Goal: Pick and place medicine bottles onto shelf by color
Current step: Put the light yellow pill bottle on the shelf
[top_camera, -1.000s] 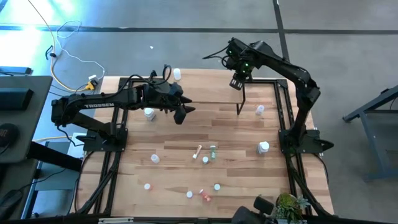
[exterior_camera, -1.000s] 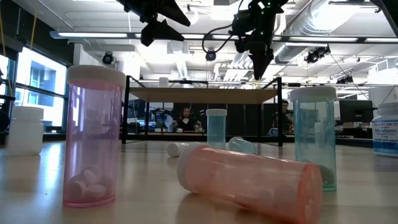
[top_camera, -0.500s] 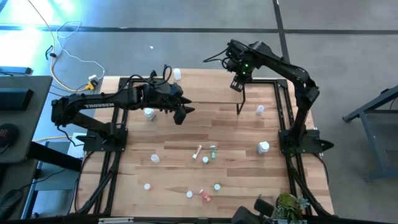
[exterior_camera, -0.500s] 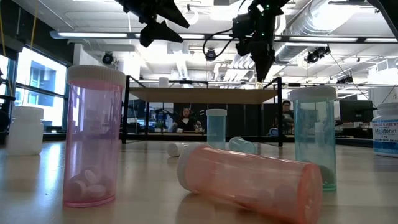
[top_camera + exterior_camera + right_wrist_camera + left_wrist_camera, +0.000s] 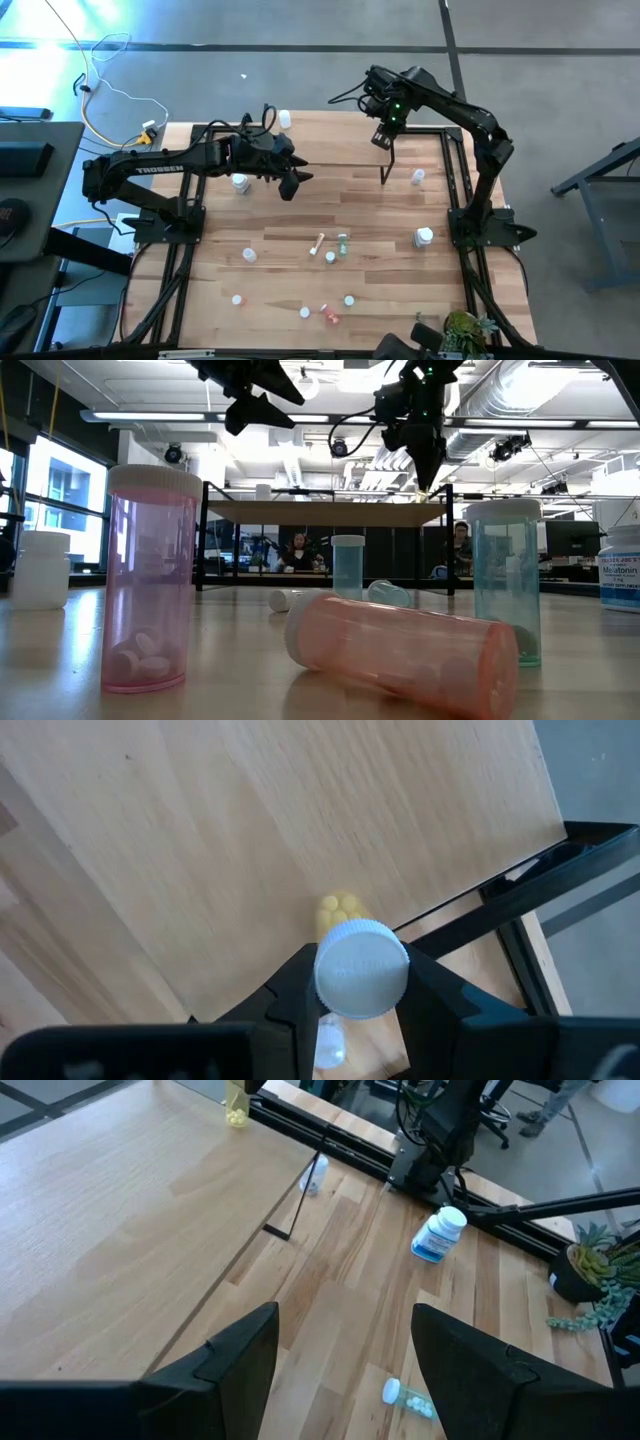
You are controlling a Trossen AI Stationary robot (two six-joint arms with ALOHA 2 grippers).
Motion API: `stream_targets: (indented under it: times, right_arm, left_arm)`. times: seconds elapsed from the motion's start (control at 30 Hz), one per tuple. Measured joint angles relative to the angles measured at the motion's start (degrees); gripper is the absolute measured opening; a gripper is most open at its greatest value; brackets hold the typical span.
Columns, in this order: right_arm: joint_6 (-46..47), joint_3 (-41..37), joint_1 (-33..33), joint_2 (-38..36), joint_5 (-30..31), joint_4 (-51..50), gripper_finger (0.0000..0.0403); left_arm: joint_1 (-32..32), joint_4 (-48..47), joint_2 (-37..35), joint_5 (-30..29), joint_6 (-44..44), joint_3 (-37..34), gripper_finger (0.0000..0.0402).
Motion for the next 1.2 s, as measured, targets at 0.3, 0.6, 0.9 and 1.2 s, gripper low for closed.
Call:
stream_targets:
  times: [0.3,0.6,0.9,1.2]
  right_arm:
    - [1.46,0.00,0.03,0.17,-1.25,0.18,0.0094]
    - [2.01,0.00,1.25,0.96,-0.36,0.61,0.0095]
    - [1.64,0.02,1.25,1.05,-0.42,0.50,0.0110]
    - [2.02,0.14,1.09,1.29,-0.42,1.44,0.0177]
  left_arm:
    - [0.00,0.00,0.00,-0.01,0.02,0.00,0.0217]
    - [-0.01,0.00,0.00,-0.01,0.02,0.00,0.0217]
    - [0.00,-0.08,0.00,-0.01,0.03,-0.01,0.0217]
    - [0.00,-2.24,0.00,0.01,0.04,0.00,0.0217]
